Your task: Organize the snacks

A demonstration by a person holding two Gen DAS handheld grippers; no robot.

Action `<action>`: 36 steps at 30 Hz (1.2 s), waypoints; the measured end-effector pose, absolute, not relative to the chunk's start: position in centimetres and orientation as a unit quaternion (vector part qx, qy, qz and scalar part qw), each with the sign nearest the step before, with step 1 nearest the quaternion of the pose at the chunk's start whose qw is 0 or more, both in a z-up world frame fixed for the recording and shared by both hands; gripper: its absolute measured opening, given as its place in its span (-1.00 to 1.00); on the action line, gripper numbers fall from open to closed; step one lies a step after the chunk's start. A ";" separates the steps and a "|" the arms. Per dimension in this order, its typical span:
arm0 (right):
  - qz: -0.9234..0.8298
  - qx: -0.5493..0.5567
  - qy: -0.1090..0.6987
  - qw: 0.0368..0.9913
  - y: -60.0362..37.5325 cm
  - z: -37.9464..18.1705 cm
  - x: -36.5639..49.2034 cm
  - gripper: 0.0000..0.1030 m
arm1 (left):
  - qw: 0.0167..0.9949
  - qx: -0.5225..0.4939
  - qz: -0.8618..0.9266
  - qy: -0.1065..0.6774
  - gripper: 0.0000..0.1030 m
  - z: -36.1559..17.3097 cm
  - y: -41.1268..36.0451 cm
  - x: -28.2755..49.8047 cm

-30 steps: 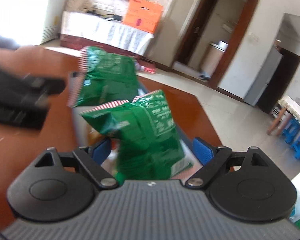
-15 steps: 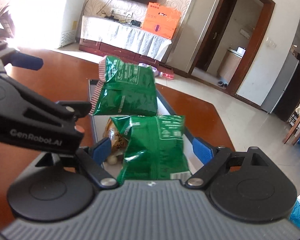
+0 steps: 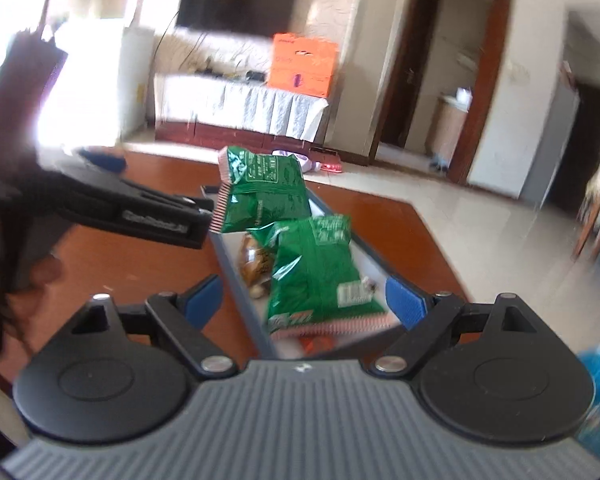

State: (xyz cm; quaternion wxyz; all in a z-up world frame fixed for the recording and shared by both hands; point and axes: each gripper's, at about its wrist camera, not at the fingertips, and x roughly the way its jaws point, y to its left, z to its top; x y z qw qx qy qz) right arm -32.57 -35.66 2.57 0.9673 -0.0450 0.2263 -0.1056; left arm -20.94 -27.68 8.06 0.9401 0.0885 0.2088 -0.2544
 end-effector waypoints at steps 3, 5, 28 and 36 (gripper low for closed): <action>-0.110 0.035 0.215 0.970 -36.3 2.4 -35.5 0.74 | 0.938 0.094 -0.265 0.205 1.00 8.1 -28.0 -22.3; -0.118 0.081 0.215 0.966 -36.8 2.1 -37.1 0.74 | 0.935 0.094 -0.274 0.205 1.00 8.1 -28.1 -23.3; -0.221 0.119 0.243 0.937 -37.2 1.1 -44.4 0.74 | 0.919 0.118 -0.314 0.205 1.00 8.5 -28.3 -36.5; -0.219 0.104 0.259 0.935 -37.1 0.7 -46.0 0.75 | 0.915 0.130 -0.319 0.209 1.00 7.6 -28.0 -38.8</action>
